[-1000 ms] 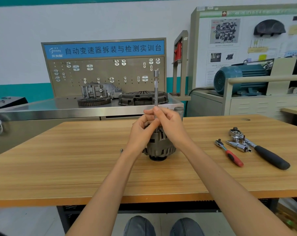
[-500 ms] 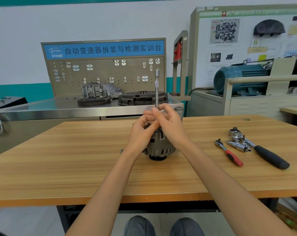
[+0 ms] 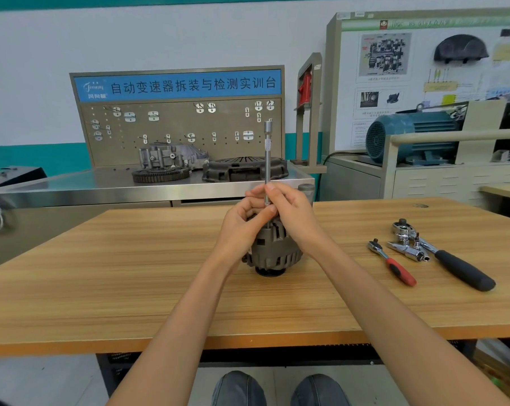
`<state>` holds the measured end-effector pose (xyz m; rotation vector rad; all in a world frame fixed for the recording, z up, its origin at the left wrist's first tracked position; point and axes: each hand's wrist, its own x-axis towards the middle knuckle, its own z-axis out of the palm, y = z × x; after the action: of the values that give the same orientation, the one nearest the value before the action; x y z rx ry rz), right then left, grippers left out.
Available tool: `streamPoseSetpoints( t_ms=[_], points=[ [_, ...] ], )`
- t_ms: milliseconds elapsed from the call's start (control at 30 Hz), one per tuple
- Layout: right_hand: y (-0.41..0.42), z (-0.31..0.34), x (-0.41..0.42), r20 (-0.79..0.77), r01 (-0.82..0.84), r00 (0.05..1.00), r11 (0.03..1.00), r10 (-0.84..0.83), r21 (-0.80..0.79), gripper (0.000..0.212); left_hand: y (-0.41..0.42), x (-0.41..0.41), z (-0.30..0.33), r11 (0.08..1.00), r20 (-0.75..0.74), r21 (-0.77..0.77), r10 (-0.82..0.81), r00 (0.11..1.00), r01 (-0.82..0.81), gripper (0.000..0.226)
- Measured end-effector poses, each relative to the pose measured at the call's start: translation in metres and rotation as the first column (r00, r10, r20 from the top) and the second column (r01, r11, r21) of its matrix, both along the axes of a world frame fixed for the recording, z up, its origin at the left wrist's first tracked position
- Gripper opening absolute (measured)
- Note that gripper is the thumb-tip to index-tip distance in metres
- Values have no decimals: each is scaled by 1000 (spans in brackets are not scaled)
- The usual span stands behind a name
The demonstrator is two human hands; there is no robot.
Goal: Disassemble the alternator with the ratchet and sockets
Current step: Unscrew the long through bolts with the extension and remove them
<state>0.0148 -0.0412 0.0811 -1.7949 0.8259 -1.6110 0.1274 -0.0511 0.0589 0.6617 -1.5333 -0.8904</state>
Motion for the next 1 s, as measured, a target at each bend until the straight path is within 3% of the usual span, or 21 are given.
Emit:
streamPoseSetpoints(
  t_ms=[133, 267, 567, 767, 1000],
  points=[
    [-1, -1, 2, 52, -41, 998, 998, 38, 57, 24, 0, -4, 0, 999, -10, -7, 40, 999, -40, 6],
    [-1, -2, 1, 39, 11, 999, 999, -13, 33, 6, -1, -3, -2, 999, -3, 9, 51, 999, -51, 10],
    [0, 0, -2, 39, -27, 999, 999, 28, -20, 27, 0, 5, 0, 998, -23, -17, -61, 998, 61, 17],
    [-3, -3, 1, 62, -9, 998, 999, 7, 44, 16, -1, 0, -2, 1000, -43, -19, -20, 999, 19, 7],
    [-2, -2, 0, 27, 9, 1000, 1000, -8, -3, 13, -2, 1, -2, 999, -63, -18, -38, 997, 37, 13]
  ],
)
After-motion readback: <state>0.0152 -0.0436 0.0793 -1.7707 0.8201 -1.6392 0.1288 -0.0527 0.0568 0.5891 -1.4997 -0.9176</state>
